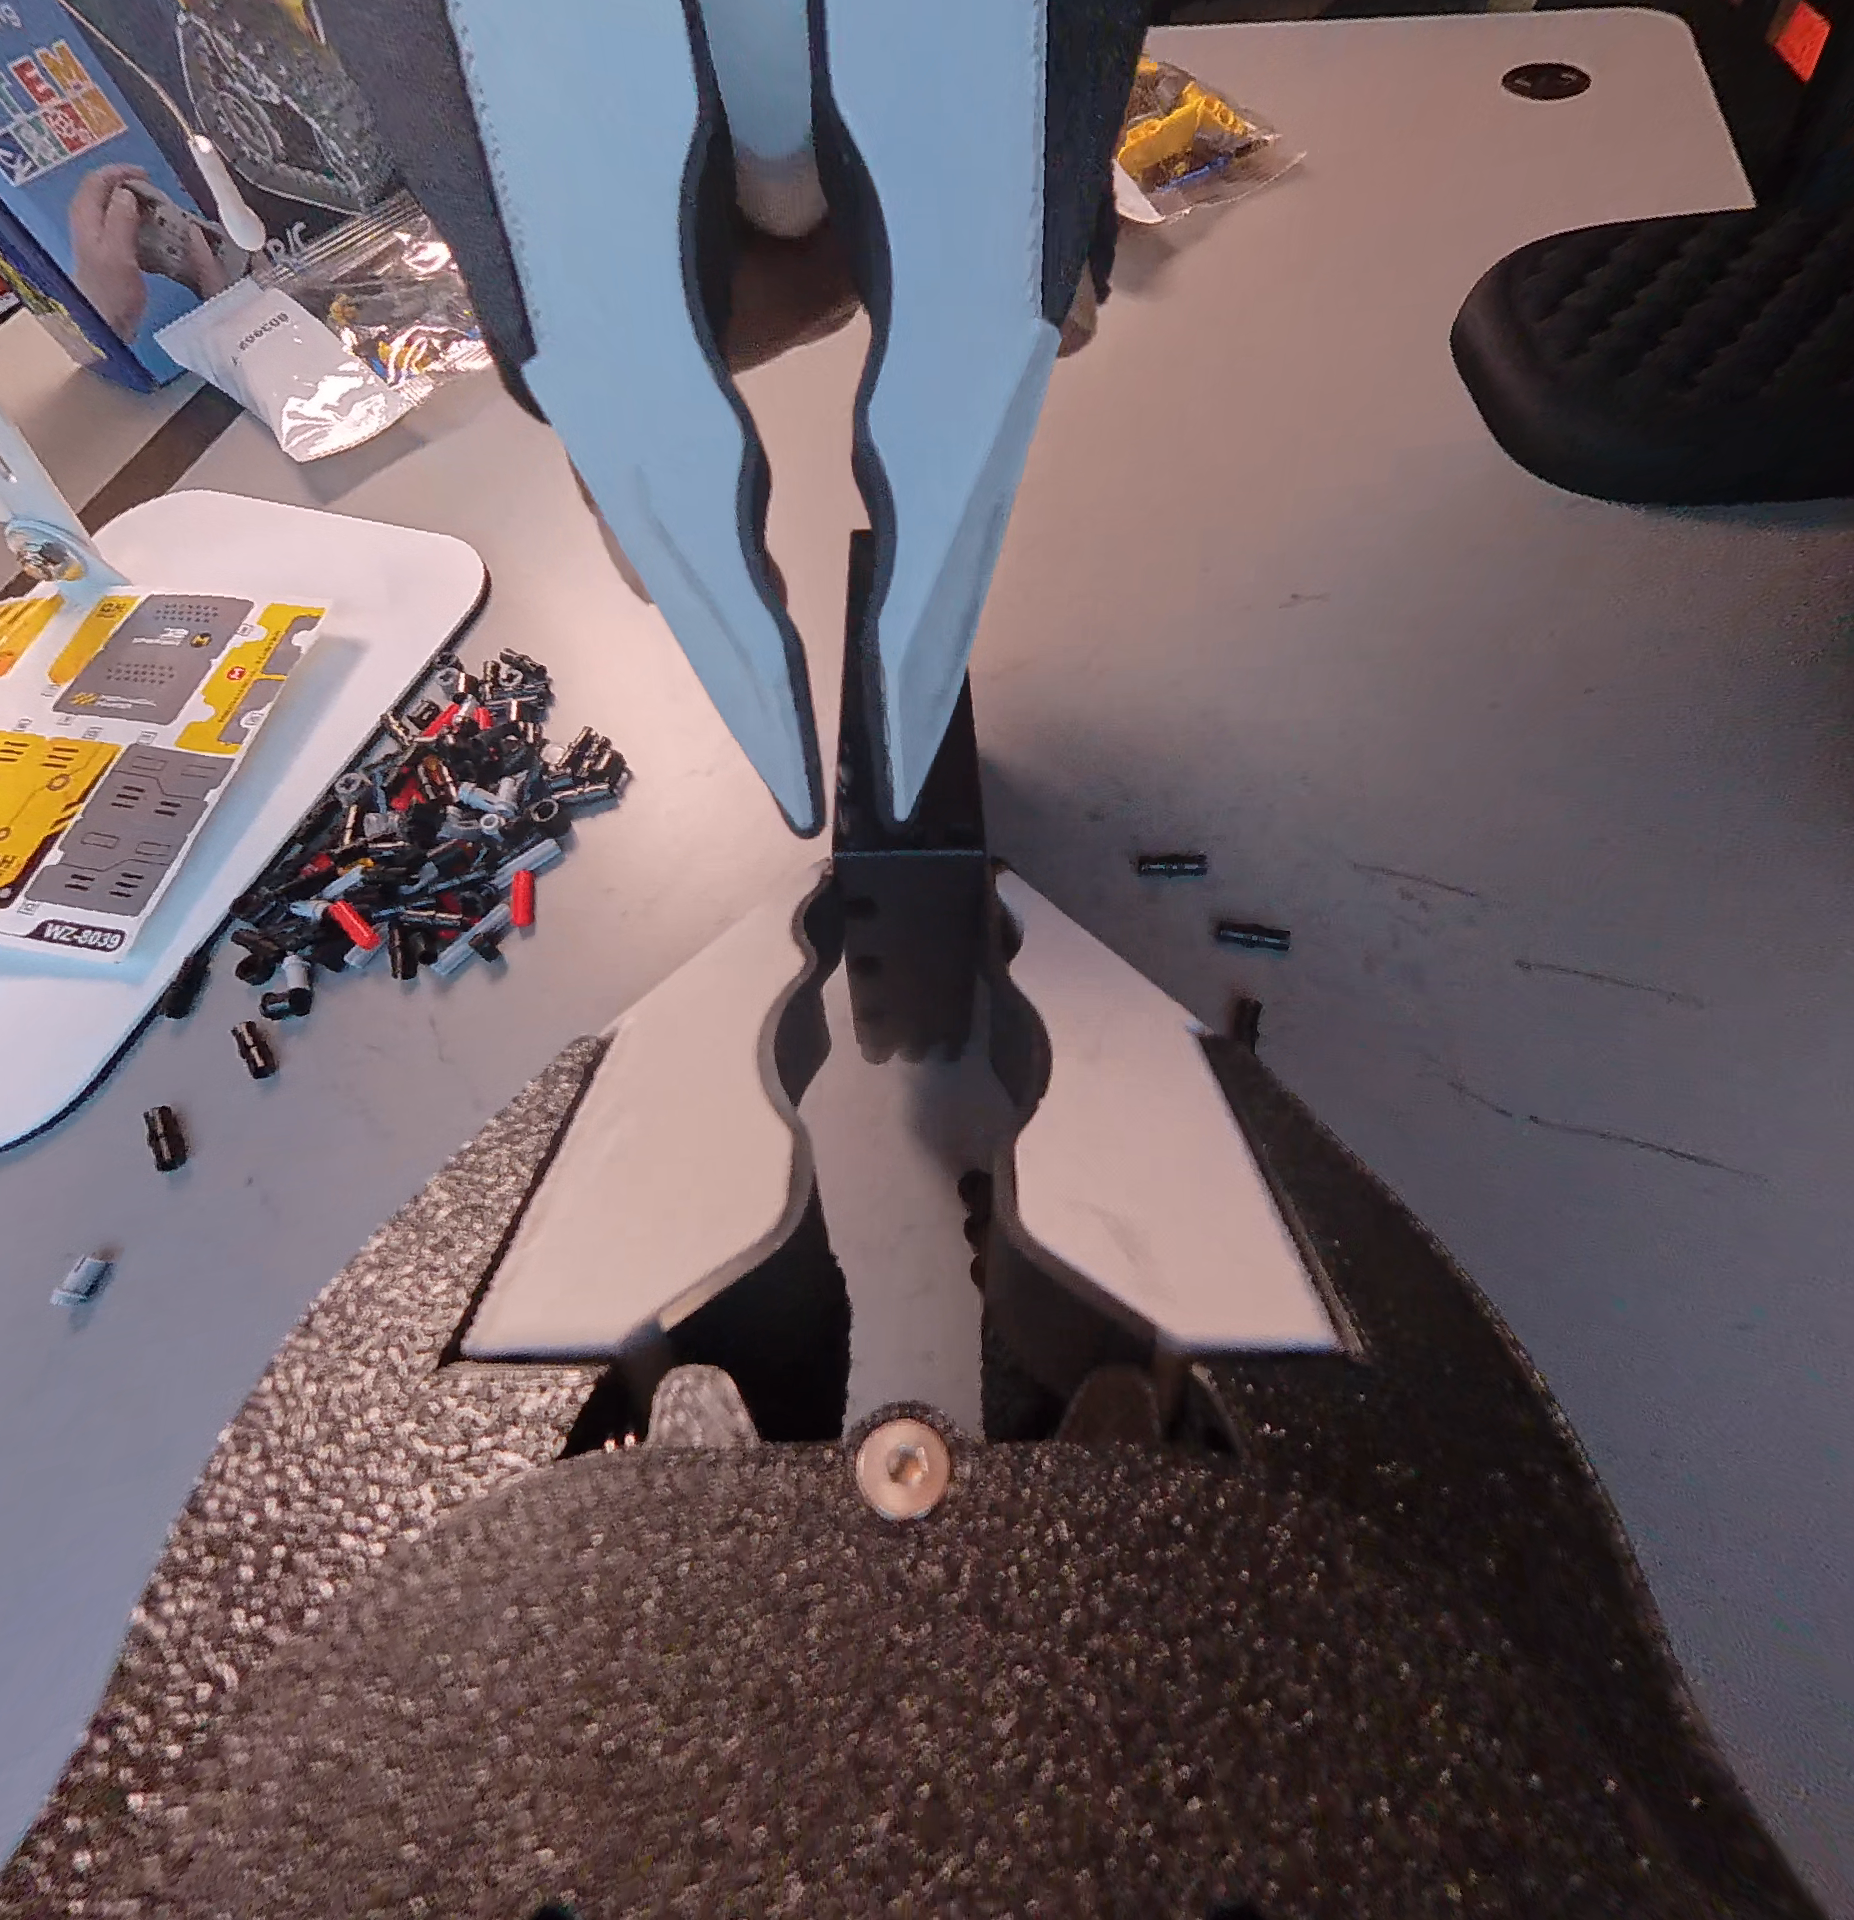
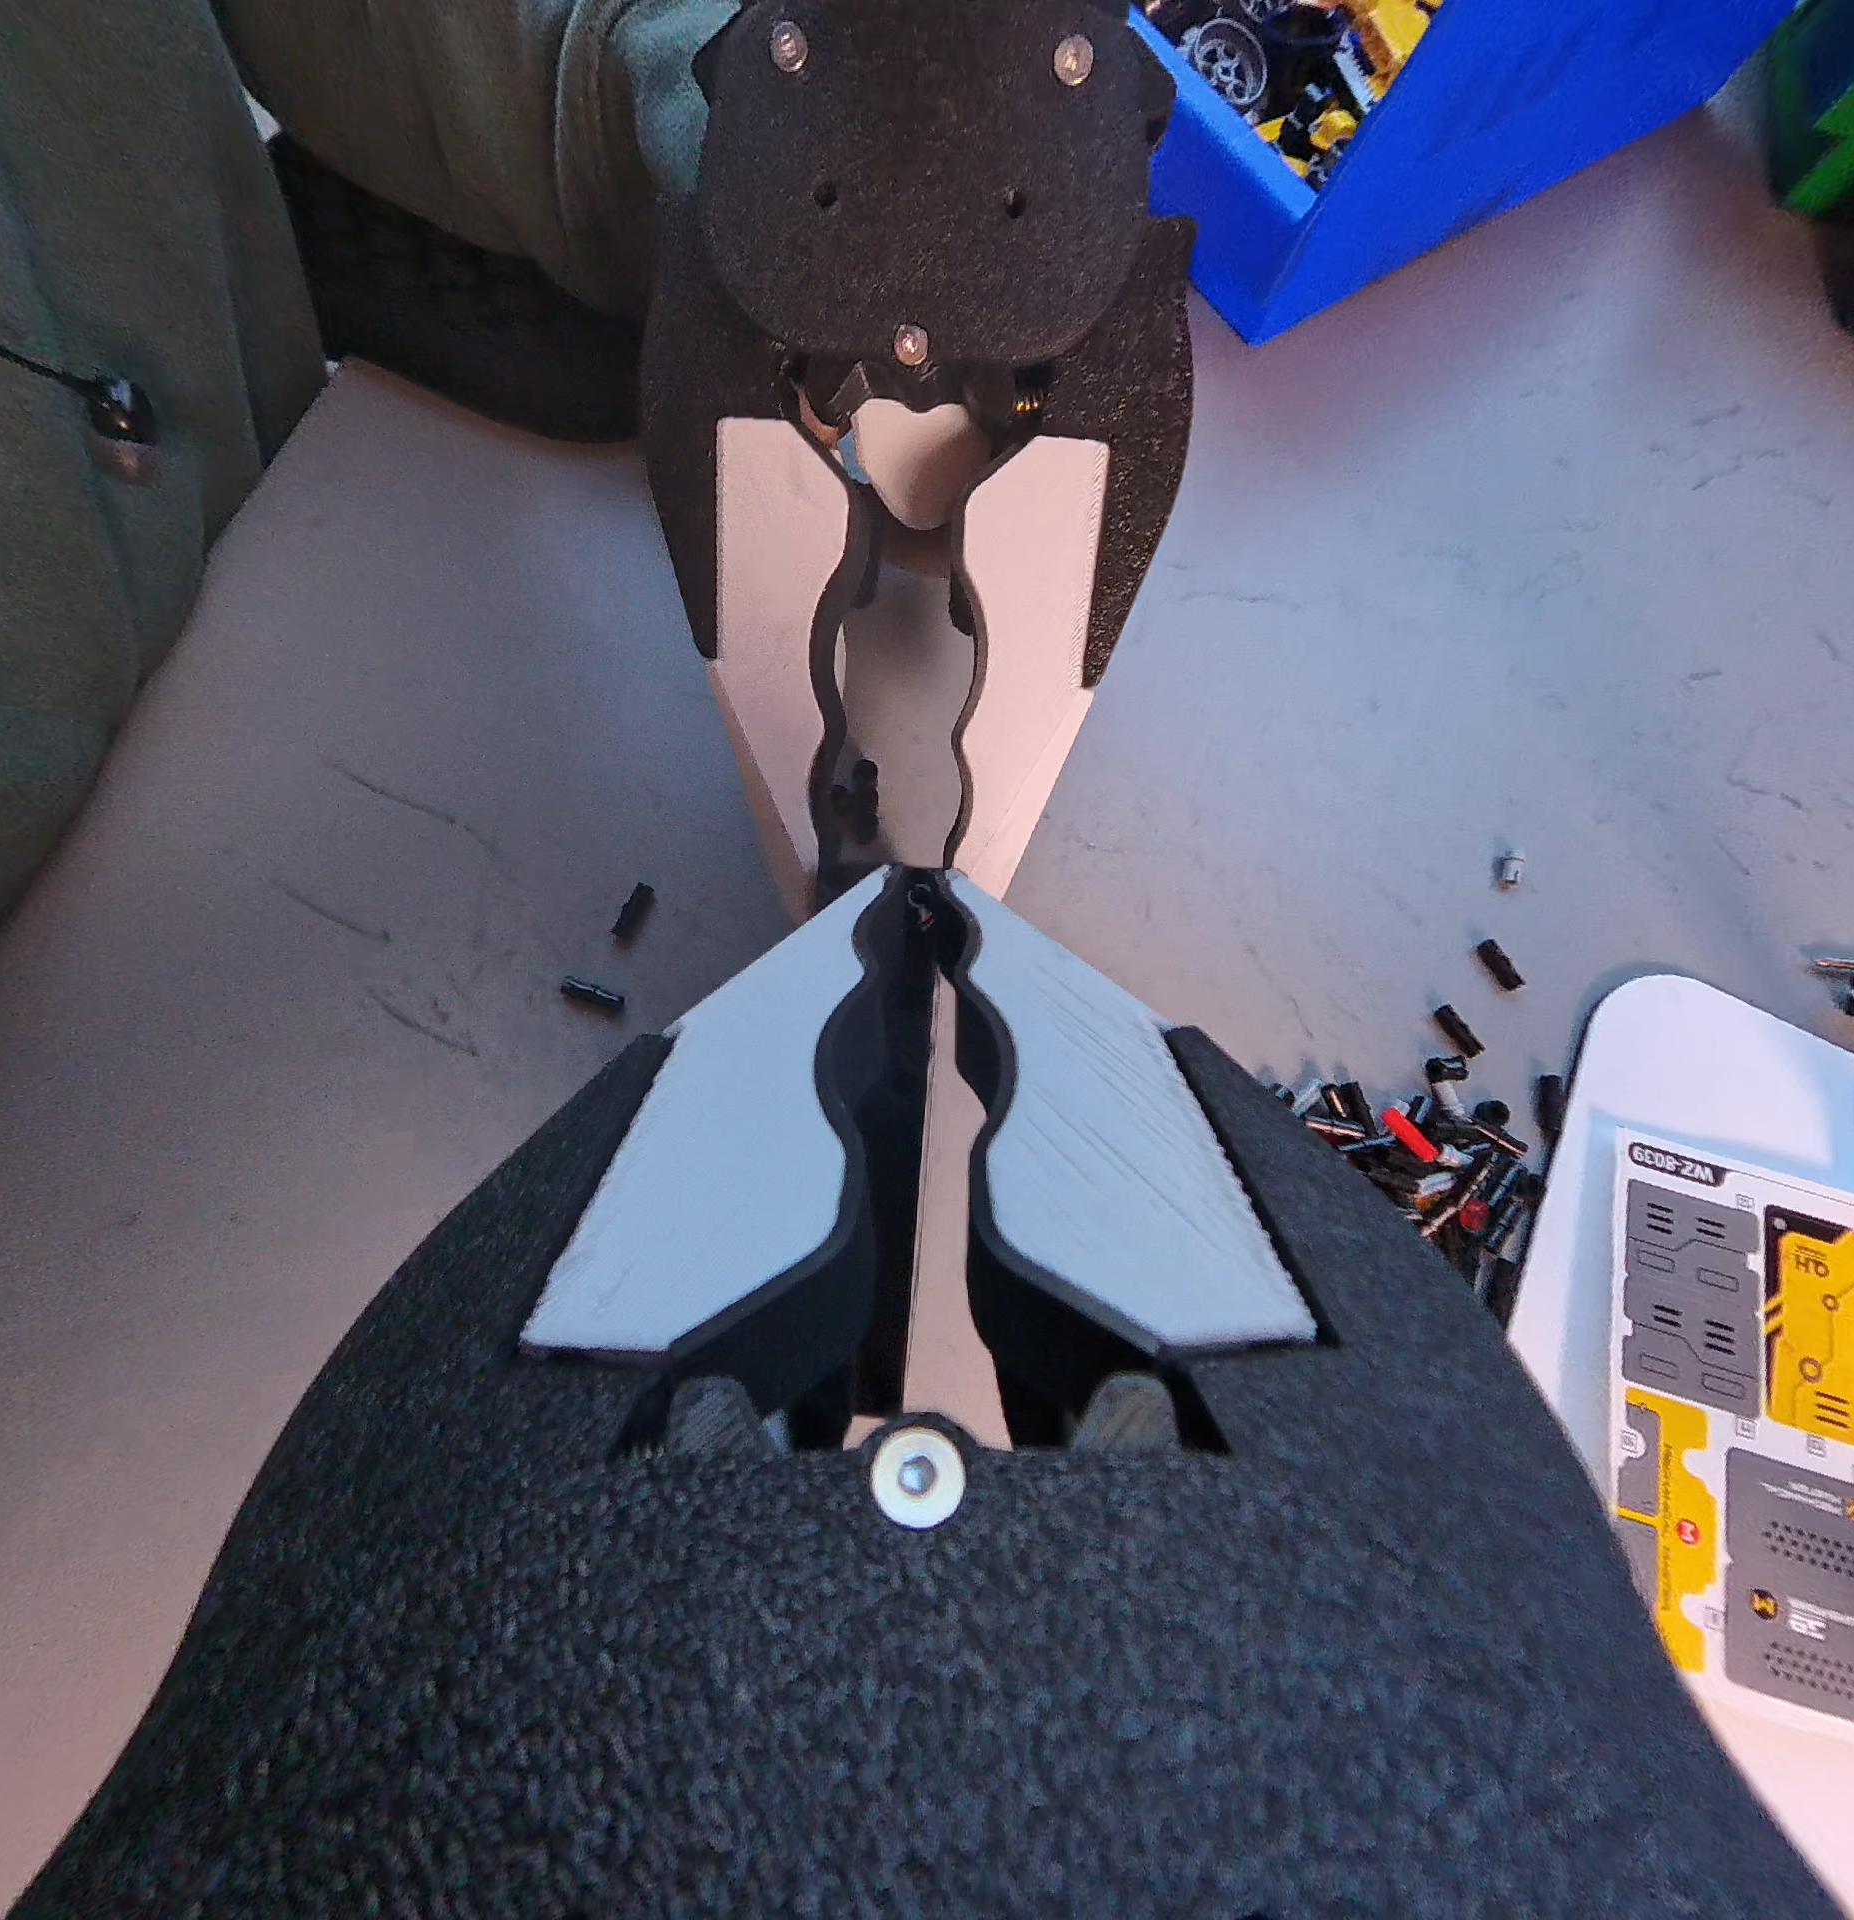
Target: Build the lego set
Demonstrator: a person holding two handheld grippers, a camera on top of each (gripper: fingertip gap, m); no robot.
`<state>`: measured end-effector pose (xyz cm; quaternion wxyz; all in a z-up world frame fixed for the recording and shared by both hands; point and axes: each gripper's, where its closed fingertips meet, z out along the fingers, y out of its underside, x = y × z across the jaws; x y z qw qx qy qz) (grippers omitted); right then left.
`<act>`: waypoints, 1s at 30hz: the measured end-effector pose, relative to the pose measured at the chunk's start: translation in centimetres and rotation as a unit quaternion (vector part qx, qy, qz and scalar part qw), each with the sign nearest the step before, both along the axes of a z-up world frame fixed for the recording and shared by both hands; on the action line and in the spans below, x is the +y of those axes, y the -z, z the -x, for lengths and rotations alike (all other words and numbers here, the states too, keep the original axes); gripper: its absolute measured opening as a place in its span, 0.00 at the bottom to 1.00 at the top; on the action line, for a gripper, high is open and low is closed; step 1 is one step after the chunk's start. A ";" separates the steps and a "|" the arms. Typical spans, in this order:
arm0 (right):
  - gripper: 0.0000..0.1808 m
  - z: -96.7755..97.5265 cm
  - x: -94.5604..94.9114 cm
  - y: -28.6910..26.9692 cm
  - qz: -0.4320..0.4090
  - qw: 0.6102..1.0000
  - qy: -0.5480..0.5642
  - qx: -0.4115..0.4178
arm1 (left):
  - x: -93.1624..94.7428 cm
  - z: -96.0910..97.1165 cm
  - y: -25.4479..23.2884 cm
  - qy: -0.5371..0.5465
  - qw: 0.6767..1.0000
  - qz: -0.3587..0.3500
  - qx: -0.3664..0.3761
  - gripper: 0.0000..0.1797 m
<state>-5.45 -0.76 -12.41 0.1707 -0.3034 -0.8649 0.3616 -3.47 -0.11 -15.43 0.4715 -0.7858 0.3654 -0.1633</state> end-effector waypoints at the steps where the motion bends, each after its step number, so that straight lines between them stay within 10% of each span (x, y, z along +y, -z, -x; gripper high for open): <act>1: 0.04 -0.1 0.0 0.1 -0.001 1.000 0.004 0.000 | 0.0 -0.1 0.0 0.002 1.000 0.000 -0.001 0.14; 30: 0.01 -0.6 0.7 0.0 -0.023 0.998 0.037 -0.055 | -0.1 0.2 0.1 -0.003 1.000 0.006 -0.003 0.14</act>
